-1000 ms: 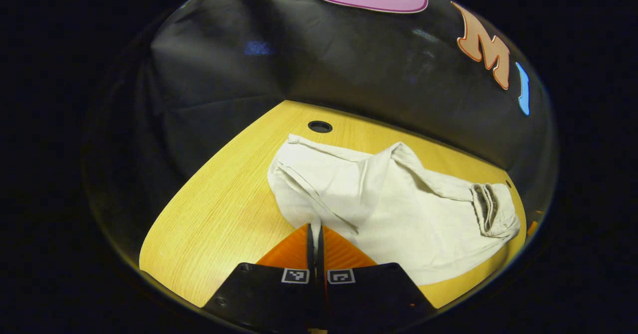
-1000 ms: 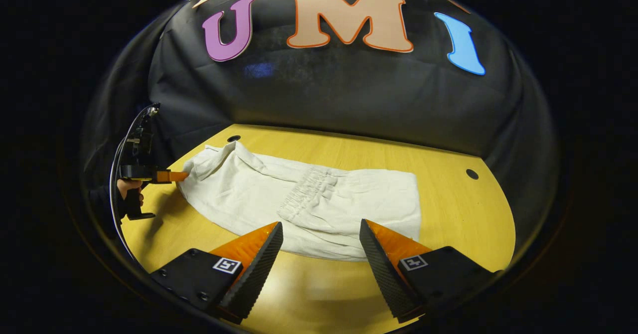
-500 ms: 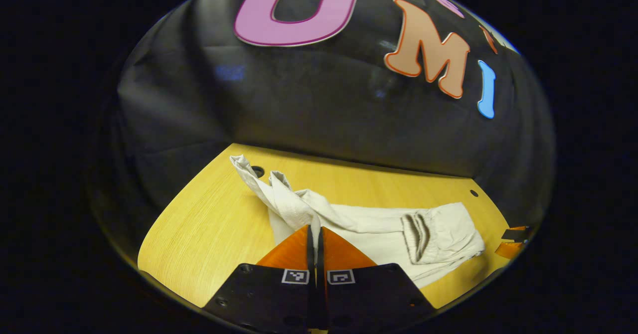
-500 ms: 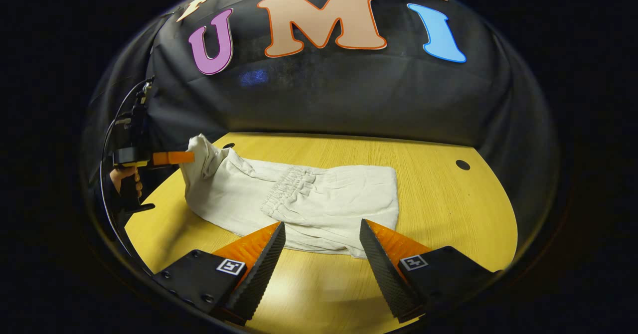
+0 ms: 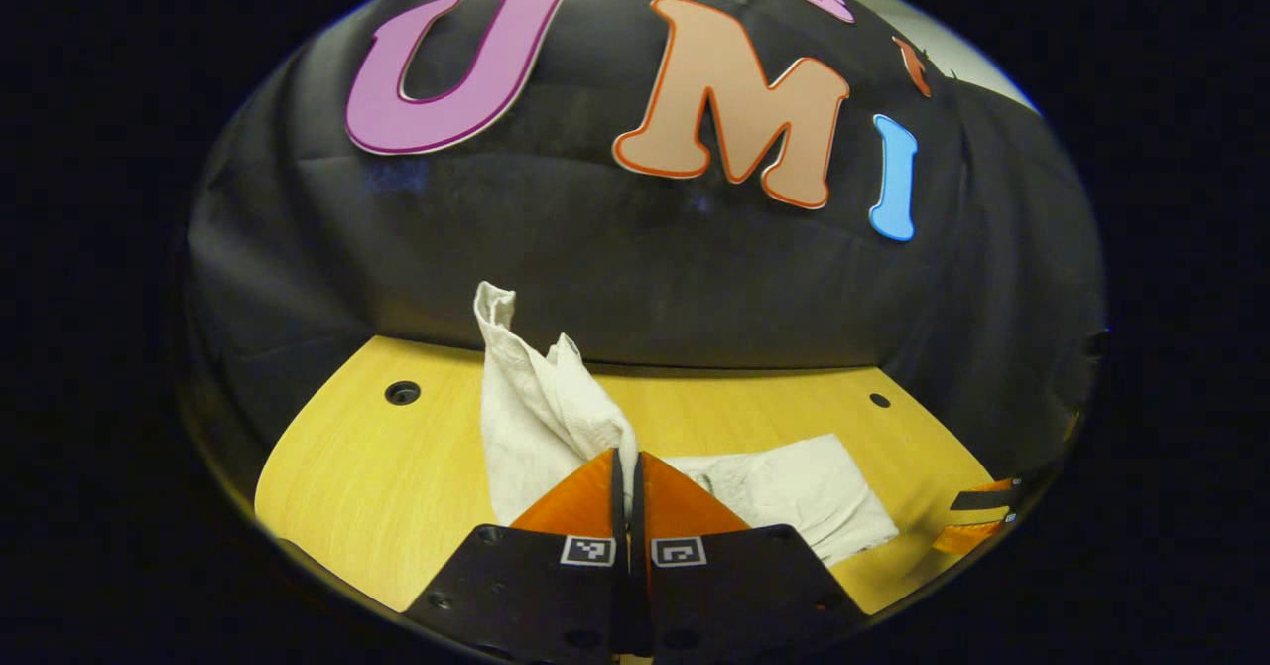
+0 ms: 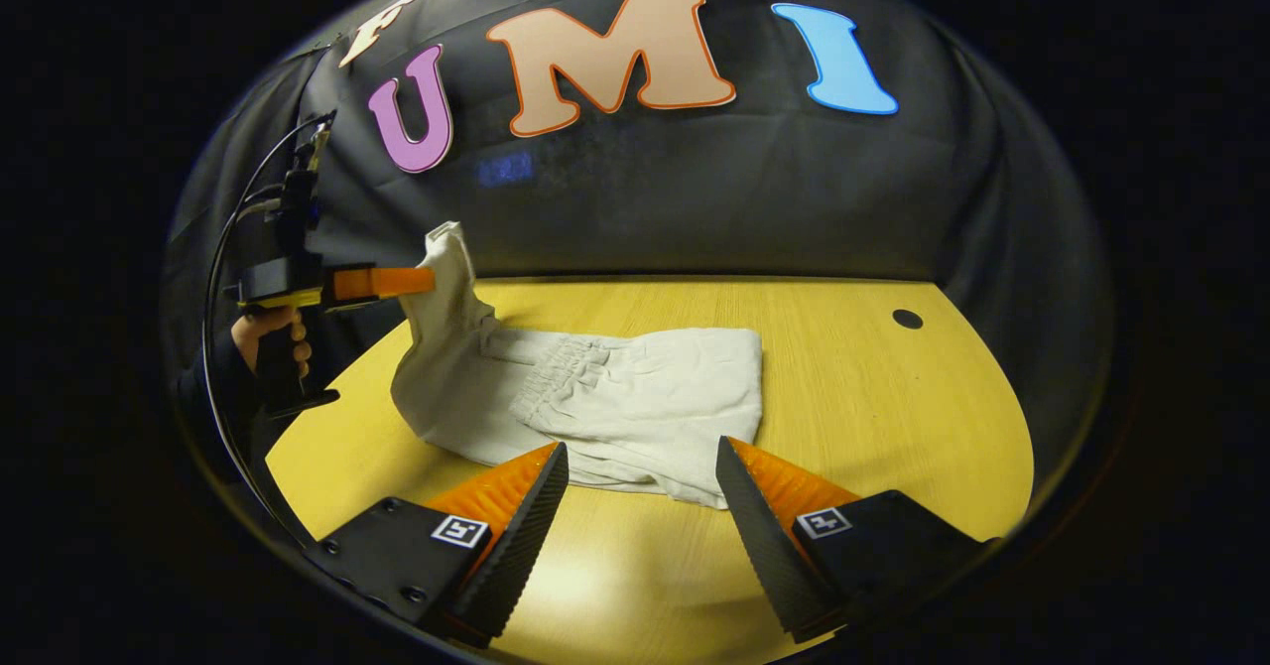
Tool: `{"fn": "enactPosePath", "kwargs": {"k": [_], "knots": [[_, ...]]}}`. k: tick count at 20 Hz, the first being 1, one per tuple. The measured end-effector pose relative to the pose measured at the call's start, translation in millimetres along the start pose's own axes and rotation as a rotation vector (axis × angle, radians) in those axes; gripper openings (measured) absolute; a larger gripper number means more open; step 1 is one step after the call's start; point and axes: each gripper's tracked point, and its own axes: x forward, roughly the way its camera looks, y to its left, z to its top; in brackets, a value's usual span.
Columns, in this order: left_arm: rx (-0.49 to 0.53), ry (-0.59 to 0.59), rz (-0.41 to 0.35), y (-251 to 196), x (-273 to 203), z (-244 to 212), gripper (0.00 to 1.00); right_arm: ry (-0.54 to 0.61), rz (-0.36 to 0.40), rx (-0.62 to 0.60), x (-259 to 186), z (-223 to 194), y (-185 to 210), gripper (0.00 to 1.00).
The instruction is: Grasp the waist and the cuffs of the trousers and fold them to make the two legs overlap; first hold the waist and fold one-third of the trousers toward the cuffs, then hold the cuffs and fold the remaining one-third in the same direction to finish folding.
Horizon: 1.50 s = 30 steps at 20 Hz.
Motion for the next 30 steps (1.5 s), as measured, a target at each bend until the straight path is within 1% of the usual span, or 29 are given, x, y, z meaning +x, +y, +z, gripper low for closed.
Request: {"fn": "enactPosePath", "kwargs": {"k": [1,2,3,4,5,6,7,8,10,13,16,17,19,20,21,22,23,24,25,27,29,30], "knots": [[0.003,-0.005,-0.017,-13,4,3,0.00,-0.001,-0.001,0.000,-1,0,-2,0.97],[0.006,-0.005,-0.031,-26,8,4,0.00,-0.001,-0.001,0.003,-2,-1,-4,0.92],[0.011,-0.002,-0.048,-39,13,3,0.00,-0.003,-0.004,0.007,-4,-2,-6,0.97],[0.016,-0.001,-0.064,-52,18,1,0.00,-0.002,-0.006,0.012,-6,-3,-9,0.92],[0.023,0.002,-0.083,-67,23,0,0.00,-0.003,-0.008,0.016,-8,-3,-11,0.92],[0.027,0.002,-0.103,-82,28,-1,0.00,-0.002,-0.013,0.019,-8,-5,-13,0.97],[0.028,0.005,-0.126,-97,35,-4,0.00,0.002,-0.018,0.023,-10,-7,-17,0.92],[0.030,0.006,-0.147,-112,40,-6,0.00,0.005,-0.026,0.031,-14,-8,-20,0.92],[0.032,0.031,-0.190,-147,49,-18,0.00,0.008,-0.037,0.047,-15,-11,-25,0.92],[0.049,0.073,-0.234,-181,53,-39,0.00,0.006,-0.049,0.064,-19,-12,-31,0.92],[0.065,0.104,-0.285,-208,50,-64,0.00,-0.007,-0.055,0.065,-22,-11,-37,0.92],[0.070,0.123,-0.298,-215,48,-76,0.00,-0.006,-0.056,0.066,-22,-12,-39,0.96],[0.099,0.173,-0.302,-221,43,-108,0.00,-0.005,-0.052,0.079,-23,-13,-40,0.97],[0.117,0.197,-0.307,-224,43,-124,0.00,-0.005,-0.048,0.087,-23,-11,-40,0.92],[0.141,0.218,-0.304,-222,38,-136,0.00,-0.005,-0.043,0.092,-23,-12,-39,0.97],[0.160,0.237,-0.303,-222,31,-147,0.00,-0.005,-0.038,0.092,-23,-11,-38,0.92],[0.168,0.246,-0.301,-220,22,-149,0.06,-0.007,-0.032,0.093,-23,-11,-38,0.97],[0.163,0.251,-0.306,-222,17,-151,0.11,-0.010,-0.024,0.098,-24,-9,-36,0.97],[0.149,0.240,-0.316,-225,10,-150,0.36,-0.017,-0.017,0.102,-23,-7,-33,0.97],[0.154,0.191,-0.287,-218,-2,-134,0.68,-0.047,-0.011,0.091,-22,2,-30,0.97],[0.164,0.116,-0.235,-199,-21,-111,1.00,-0.098,-0.028,0.076,-21,15,-31,0.97],[0.165,0.067,-0.205,-188,-34,-95,0.98,-0.136,-0.033,0.073,-21,25,-29,0.97]]}}
